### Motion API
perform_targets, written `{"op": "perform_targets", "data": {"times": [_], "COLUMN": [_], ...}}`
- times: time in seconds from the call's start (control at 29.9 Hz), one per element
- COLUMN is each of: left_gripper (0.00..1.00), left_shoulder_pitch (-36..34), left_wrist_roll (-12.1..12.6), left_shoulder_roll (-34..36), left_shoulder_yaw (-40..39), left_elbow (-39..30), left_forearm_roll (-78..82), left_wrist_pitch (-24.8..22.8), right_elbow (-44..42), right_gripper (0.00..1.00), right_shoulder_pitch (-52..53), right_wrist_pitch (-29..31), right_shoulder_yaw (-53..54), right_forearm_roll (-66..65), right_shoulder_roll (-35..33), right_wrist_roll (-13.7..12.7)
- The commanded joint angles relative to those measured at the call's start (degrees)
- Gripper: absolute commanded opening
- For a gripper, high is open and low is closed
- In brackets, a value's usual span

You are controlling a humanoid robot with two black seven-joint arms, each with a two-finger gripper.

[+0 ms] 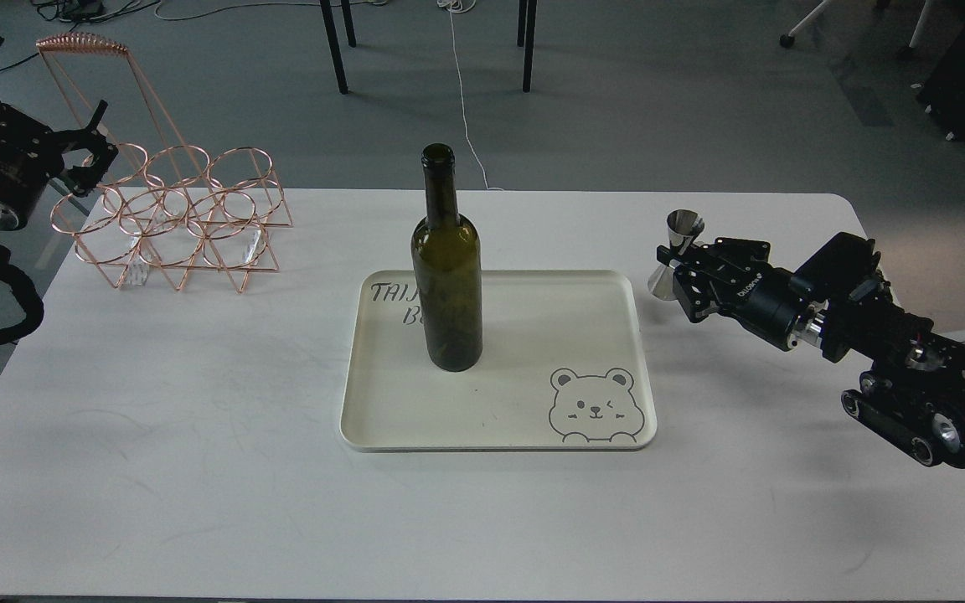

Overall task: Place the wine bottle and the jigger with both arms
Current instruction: 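Carry the jigger off the tray and set it on the table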

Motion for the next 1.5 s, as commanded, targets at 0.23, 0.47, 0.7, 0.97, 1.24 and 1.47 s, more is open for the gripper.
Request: {"op": "perform_targets", "data": {"times": [0.23, 0.47, 0.7, 0.97, 1.24, 1.47], "left_gripper": [0.98, 0.98, 0.99, 0.99, 0.98, 0.99], "left_shoulder_pitch": [-0.1, -0.3, -0.3, -0.3, -0.3, -0.4], "left_wrist_roll": [0.1, 0.1, 0.1, 0.1, 0.3, 0.7], "left_shoulder_roll": [-0.1, 0.2, 1.2, 1.3, 2.8, 4.5], "left_shoulder_yaw": [0.1, 0.1, 0.1, 0.0, 0.4, 0.9], "left_elbow": [-0.3, -1.8, -1.8, -2.2, -4.4, -5.5], "left_forearm_roll": [0.1, 0.1, 0.1, 0.1, 0.1, 0.2], "left_wrist_pitch": [0.1, 1.0, 1.0, 1.0, 1.0, 0.6], "right_elbow": [-0.7, -0.6, -0.5, 0.2, 8.1, 20.4], "right_gripper": [0.02, 0.04, 0.24, 0.51, 0.81, 0.95], "right_shoulder_pitch": [-9.4, -11.1, -10.7, -11.0, -14.3, -18.3], "right_wrist_pitch": [0.0, 0.0, 0.0, 0.0, 0.0, 0.0], "right_shoulder_yaw": [0.5, 0.3, 0.2, -0.3, -0.4, -0.3], "right_forearm_roll": [11.5, 12.3, 12.3, 12.2, 12.3, 13.5], "right_shoulder_roll": [-8.1, -7.3, -6.7, -7.3, -15.4, -26.9], "right_wrist_roll": [-0.8, -0.7, -0.6, 0.0, 0.0, 0.0]}}
